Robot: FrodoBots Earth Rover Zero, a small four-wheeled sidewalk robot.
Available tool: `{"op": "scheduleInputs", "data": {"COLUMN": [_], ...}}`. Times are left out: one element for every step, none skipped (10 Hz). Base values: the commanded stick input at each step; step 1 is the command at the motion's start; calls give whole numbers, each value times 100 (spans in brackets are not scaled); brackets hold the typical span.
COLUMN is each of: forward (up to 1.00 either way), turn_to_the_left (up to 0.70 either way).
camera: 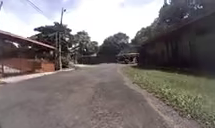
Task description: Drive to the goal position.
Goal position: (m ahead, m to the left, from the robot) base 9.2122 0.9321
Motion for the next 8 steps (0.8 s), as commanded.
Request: {"op": "scheduleInputs", "data": {"forward": [50, 50, 50, 50, 50, 50, 50, 50], "turn_to_the_left": [0, -40, -50, -39, -21, -4, 0, 0]}}
